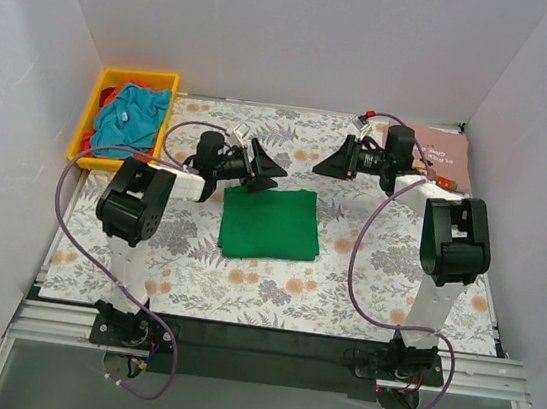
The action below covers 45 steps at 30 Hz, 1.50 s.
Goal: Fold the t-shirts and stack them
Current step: Fold the tshirt
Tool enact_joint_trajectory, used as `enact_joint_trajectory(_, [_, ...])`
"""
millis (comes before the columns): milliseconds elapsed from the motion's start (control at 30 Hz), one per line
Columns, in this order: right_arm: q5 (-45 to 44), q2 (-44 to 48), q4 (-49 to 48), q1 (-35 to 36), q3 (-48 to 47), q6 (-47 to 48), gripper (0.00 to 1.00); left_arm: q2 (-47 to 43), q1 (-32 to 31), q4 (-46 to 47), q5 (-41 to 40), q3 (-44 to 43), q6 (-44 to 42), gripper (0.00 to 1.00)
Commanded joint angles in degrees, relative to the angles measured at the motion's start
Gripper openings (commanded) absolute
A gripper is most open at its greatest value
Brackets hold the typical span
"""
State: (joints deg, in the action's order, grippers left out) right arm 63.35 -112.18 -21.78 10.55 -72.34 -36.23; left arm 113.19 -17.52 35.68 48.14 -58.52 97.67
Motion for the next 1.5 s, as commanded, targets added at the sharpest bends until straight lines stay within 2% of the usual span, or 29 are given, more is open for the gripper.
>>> enact_joint_trajectory(0, [2.21,3.62,-0.28,-0.09,5.26,-0.34,0.54,5.80,0.38,-0.08,-3.05,-3.87,1.82,0.74])
enact_joint_trajectory(133, [2.56,7.32,-0.19,-0.87,12.20,0.10,0.57,11.78,0.38,-5.17,-4.02,-7.13,0.25,0.74])
enact_joint_trajectory(233, [2.30,10.13,0.51,-2.28,14.23,1.16,0.60,12.06,0.55,-7.11,-3.93,-8.97,-2.04,0.74])
enact_joint_trajectory(367, [0.81,13.74,1.91,-4.65,17.74,2.39,0.62,4.18,0.82,-9.13,-4.36,-12.48,-6.51,0.78])
enact_joint_trajectory(533, [-4.09,21.55,4.37,-7.81,23.02,3.18,0.68,-9.28,0.47,-18.88,-8.32,-12.94,-23.11,0.91])
enact_joint_trajectory(700, [-11.57,29.90,7.18,-8.70,29.17,3.45,0.77,-20.36,-2.95,-33.27,-9.46,-10.22,-39.46,0.93])
enact_joint_trajectory(733, [-13.41,30.70,7.36,-8.79,30.66,2.57,0.81,-24.12,-5.14,-34.79,-10.43,-8.12,-45.84,0.91])
enact_joint_trajectory(800, [-14.57,33.06,7.54,-8.88,31.90,1.95,0.86,-27.47,-8.04,-39.69,-14.81,-6.00,-52.54,0.84])
enact_joint_trajectory(833, [-15.10,33.86,7.54,-8.96,33.30,1.69,0.90,-29.93,-11.80,-41.12,-16.74,-3.90,-55.62,0.81])
enact_joint_trajectory(867, [-15.88,34.57,7.46,-8.96,34.01,1.16,0.91,-30.91,-13.75,-42.44,-19.03,-3.01,-61.92,0.78])
enact_joint_trajectory(900, [-16.76,35.88,7.45,-8.96,34.80,0.55,0.92,-31.70,-18.03,-44.71,-23.14,-2.04,-64.94,0.69])
enact_joint_trajectory(933, [-19.21,36.41,7.45,-8.96,36.29,-0.15,0.93,-32.67,-20.51,-45.60,-25.18,-0.47,-67.41,0.64])
enact_joint_trajectory(967, [-20.36,36.77,7.45,-8.96,36.91,-1.55,0.93,-32.77,-22.89,-46.14,-27.29,0.24,-72.22,0.59])
enact_joint_trajectory(1000, [-21.07,36.94,7.63,-9.05,37.35,-2.09,0.93,-32.51,-27.87,-47.53,-30.96,0.69,-74.44,0.56])
enact_joint_trajectory(1033, [-22.38,37.03,7.63,-9.23,37.79,-2.70,0.93,-32.15,-30.27,-48.07,-33.00,0.95,-76.81,0.46])
enact_joint_trajectory(1067, [-23.27,37.03,7.63,-9.23,38.66,-3.49,0.92,-31.02,-32.38,-47.99,-35.37,1.48,-78.23,0.41])
enact_joint_trajectory(1133, [-24.41,37.21,7.54,-9.58,39.46,-4.64,0.95,-29.35,-36.77,-47.64,-38.10,1.57,-81.75,0.35])
enact_joint_trajectory(1300, [-26.17,36.60,7.72,-10.02,41.66,-6.48,0.98,-24.08,-42.15,-40.37,-41.02,3.40,-87.46,0.37])
enact_joint_trajectory(1467, [-27.58,34.49,7.72,-10.02,42.36,-8.77,0.96,-19.06,-42.95,-33.58,-42.78,4.64,-90.19,0.35])
